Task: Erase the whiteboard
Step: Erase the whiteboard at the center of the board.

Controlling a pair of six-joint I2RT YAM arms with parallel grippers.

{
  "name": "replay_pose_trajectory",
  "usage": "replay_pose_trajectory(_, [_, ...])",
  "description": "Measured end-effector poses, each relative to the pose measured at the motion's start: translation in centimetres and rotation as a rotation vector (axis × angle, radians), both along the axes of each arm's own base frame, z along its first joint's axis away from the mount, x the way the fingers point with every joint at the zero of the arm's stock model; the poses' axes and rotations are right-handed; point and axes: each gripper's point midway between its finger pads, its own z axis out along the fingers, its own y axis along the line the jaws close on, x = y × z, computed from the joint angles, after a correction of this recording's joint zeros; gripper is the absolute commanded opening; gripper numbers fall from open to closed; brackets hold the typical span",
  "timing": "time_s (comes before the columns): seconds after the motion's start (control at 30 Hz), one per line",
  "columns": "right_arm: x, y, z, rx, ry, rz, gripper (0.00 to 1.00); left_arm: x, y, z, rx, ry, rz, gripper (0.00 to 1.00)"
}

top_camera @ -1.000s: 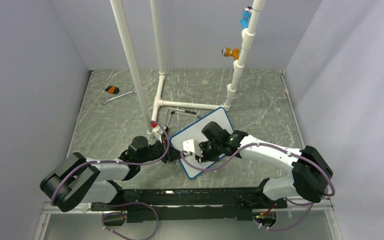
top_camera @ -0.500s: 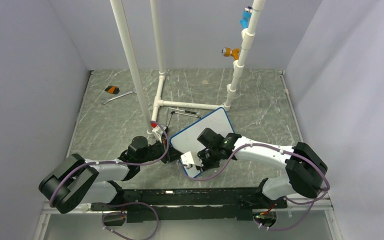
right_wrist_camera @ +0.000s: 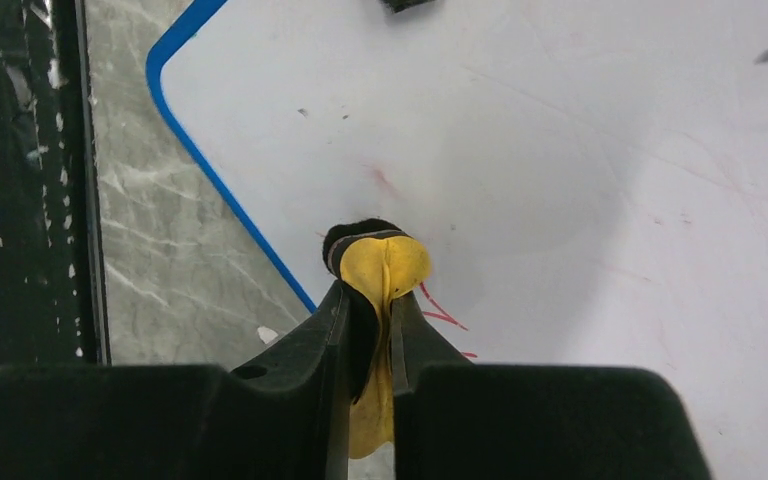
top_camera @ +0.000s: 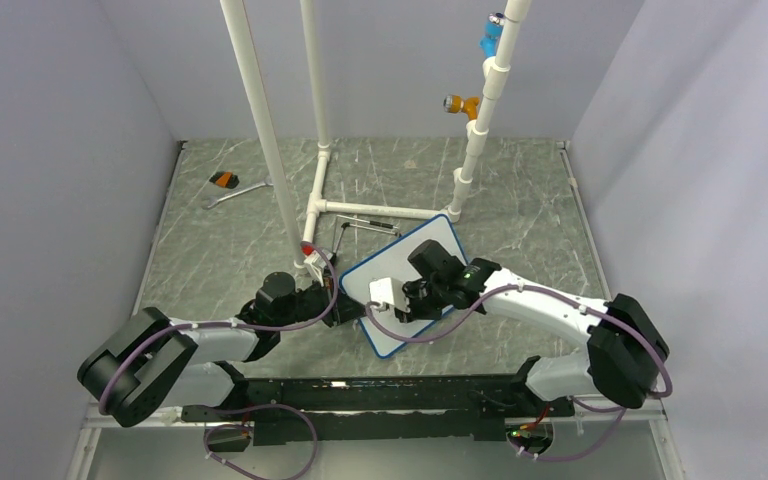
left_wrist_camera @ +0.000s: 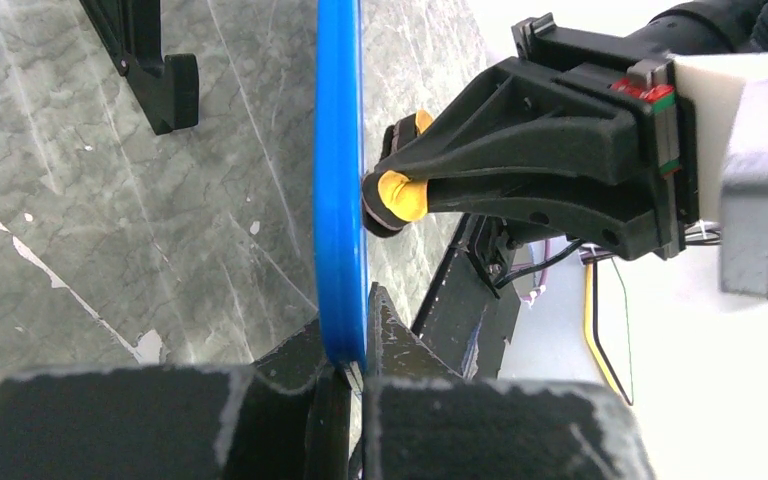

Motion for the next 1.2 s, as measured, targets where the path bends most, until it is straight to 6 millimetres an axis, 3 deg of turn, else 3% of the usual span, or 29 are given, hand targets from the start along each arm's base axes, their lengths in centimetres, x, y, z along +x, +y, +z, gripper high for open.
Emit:
replay_pose_trajectory(0.23, [-2.4, -1.3, -2.7, -0.121, 0.090, 0.122, 0.00, 0.0, 0.1, -0.3, 0.012, 0.001, 0.005, 0.00])
replay_pose_trajectory(0.4, [-2.7, -1.4, -2.8, -0.130, 0.102, 0.119, 0.00, 0.0, 0.1, -0.1, 0.008, -0.003, 0.001, 0.00])
replay_pose_trajectory(0.53, [-1.6, -1.4, -1.8, -0.084, 0.100, 0.029, 0.00, -0.1, 0.0, 0.1, 0.002, -0.005, -0.003, 0.00])
replay_pose_trajectory(0.67, [1.2, -1.0, 0.3, 0.004, 0.024, -0.077, 0.00, -0.1, 0.0, 0.1, 0.000, -0.003, -0.004, 0.00])
replay_pose_trajectory(0.8, [1.8, -1.1, 0.3, 0.005, 0.004, -0.084, 0.00, -0.1, 0.1, 0.0, 0.003, 0.001, -0.002, 0.00])
replay_pose_trajectory(1.07, [-1.7, -1.1, -2.0, -0.105, 0.092, 0.087, 0.00, 0.0, 0.2, -0.3, 0.013, 0.007, 0.005, 0.00])
replay_pose_trajectory(1.2, [-1.9, -1.3, -2.2, -0.117, 0.108, 0.076, 0.00, 0.0, 0.2, -0.2, 0.012, 0.006, 0.004, 0.00])
